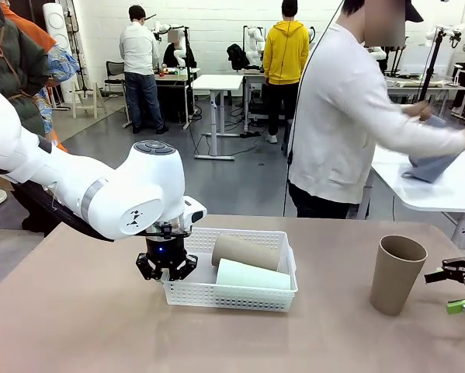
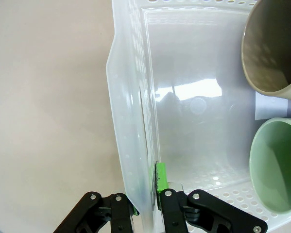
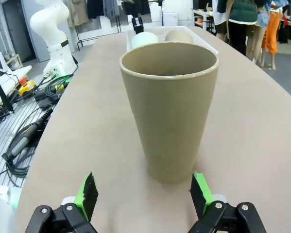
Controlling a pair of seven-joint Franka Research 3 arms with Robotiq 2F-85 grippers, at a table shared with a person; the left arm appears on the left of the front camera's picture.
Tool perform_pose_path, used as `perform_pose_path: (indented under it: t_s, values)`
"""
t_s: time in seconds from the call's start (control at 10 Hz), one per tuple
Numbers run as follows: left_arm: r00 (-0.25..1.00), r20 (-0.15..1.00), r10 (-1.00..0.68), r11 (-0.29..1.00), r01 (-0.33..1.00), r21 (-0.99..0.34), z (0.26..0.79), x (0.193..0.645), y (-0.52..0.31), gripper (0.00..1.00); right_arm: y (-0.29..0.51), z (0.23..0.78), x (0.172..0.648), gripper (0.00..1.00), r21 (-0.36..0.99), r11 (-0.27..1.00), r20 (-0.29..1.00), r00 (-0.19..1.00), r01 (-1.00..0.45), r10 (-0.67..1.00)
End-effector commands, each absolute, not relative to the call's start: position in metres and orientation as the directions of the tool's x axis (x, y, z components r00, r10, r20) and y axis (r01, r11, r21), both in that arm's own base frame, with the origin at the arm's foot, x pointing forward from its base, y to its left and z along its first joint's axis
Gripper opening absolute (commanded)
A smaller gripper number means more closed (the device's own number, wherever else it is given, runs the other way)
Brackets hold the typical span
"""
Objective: Clean and organize the cups into the basket.
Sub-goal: Pick up the Reusable plastic cup from the right side of the table and stack it inside the Organizing basket in the center of the table.
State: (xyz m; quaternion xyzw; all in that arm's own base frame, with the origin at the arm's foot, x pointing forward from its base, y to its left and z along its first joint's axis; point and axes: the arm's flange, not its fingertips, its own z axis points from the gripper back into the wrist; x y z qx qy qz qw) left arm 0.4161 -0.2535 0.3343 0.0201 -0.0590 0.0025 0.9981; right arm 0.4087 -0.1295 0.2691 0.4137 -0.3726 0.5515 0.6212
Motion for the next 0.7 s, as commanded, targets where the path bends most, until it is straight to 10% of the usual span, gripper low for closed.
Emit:
perform_pose_path:
  t_s: [0.0,0.6]
  values:
    - [0.992,0.123,0.003,0.999,-0.008,0.039,0.336,0.417,-0.255,0.0,-0.131,0.274,0.409,1.0,0.097,0.057,0.912,0.112,-0.994,0.395]
    - [0.992,0.123,0.003,0.999,-0.008,0.039,0.336,0.417,-0.255,0.0,-0.127,0.259,0.42,1.0,0.116,0.055,0.927,0.128,-0.992,0.354]
